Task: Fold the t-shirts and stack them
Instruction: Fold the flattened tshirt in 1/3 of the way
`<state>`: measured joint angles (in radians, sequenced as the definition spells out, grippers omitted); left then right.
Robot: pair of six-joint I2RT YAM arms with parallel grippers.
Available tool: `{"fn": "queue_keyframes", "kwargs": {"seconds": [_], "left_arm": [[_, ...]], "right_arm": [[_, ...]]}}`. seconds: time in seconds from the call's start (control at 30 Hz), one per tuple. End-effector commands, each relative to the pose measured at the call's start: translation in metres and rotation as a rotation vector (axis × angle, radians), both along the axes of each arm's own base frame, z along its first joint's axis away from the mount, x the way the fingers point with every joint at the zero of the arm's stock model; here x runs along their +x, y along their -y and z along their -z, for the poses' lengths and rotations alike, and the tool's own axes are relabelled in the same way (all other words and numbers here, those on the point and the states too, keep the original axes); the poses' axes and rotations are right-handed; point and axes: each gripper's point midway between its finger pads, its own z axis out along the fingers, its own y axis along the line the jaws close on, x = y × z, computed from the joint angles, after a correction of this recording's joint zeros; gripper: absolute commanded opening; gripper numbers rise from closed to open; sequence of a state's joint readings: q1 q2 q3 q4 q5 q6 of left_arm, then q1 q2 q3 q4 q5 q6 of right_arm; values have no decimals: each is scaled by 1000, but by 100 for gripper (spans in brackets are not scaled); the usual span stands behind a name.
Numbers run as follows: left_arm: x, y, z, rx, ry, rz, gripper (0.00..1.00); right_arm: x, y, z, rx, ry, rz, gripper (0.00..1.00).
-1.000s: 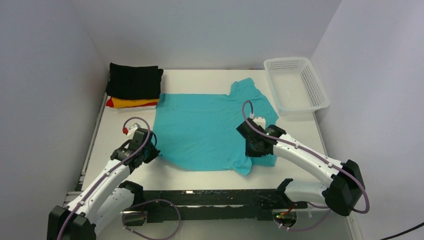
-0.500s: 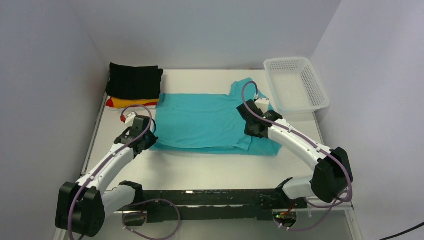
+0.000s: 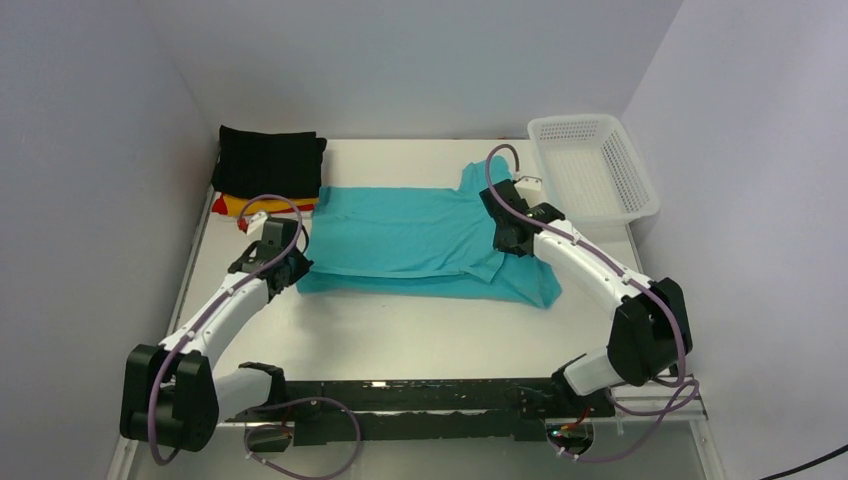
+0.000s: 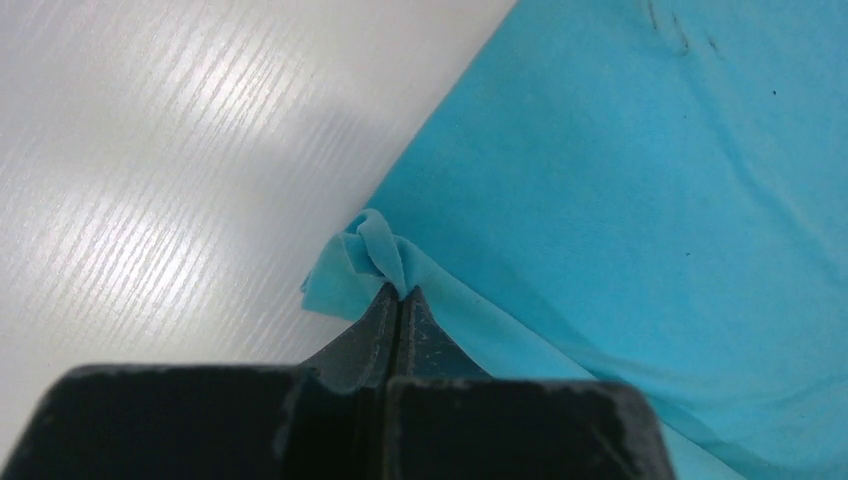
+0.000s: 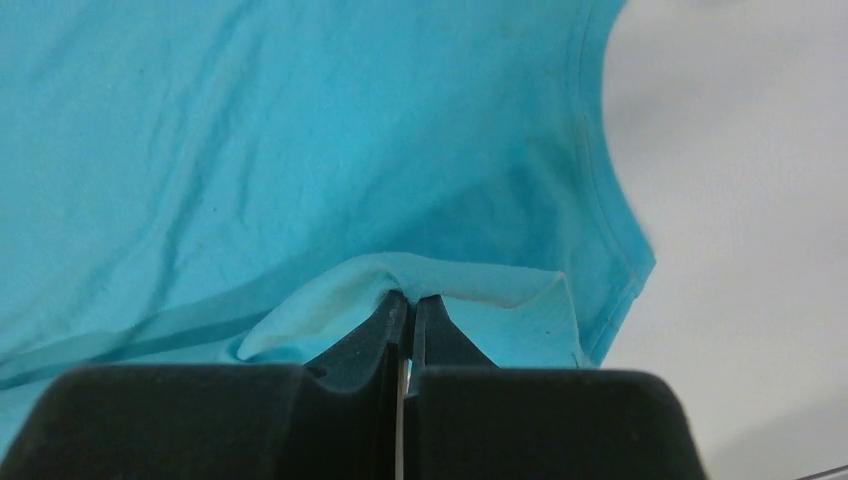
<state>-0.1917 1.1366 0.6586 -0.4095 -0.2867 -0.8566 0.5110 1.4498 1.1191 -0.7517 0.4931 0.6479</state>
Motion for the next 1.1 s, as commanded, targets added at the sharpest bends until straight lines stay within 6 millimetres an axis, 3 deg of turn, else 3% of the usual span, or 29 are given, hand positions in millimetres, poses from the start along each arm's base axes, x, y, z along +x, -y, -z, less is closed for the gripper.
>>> {"fn": "queue_keyframes", "kwargs": {"seconds": [0.0, 0.3, 0.53, 0.6, 0.67, 0.73, 0.8, 0.83, 0.87, 0.9, 1.07], "left_arm": [[23, -5, -16, 26, 60, -2, 0], [37, -2, -5, 24, 10, 5, 0], [42, -10, 6, 36, -32, -22, 5], [45, -12, 6, 39, -32, -24, 12], [49, -13, 4, 46, -32, -20, 30], [52, -13, -1, 52, -33, -14, 50], [54, -14, -8, 55, -24, -11, 65], [55, -14, -12, 57, -17, -7, 75], [55, -13, -17, 54, -8, 0, 88], [54, -11, -21, 49, -1, 10, 98], [48, 13, -35, -44, 67, 128, 99]], "right_arm": [[27, -1, -19, -1, 75, -17, 0], [66, -6, -13, -68, 118, -209, 0], [103, -15, 14, -46, 71, -346, 1], [116, -20, 21, -58, 69, -378, 2], [127, -19, 27, -83, 47, -369, 5], [135, -15, 30, -107, 30, -337, 13], [140, -11, 25, -116, 45, -295, 35], [139, -9, 22, -116, 57, -263, 56], [136, -7, 19, -107, 66, -238, 92], [133, -7, 14, -90, 80, -220, 99], [97, -28, -1, 119, 153, -260, 100]]}}
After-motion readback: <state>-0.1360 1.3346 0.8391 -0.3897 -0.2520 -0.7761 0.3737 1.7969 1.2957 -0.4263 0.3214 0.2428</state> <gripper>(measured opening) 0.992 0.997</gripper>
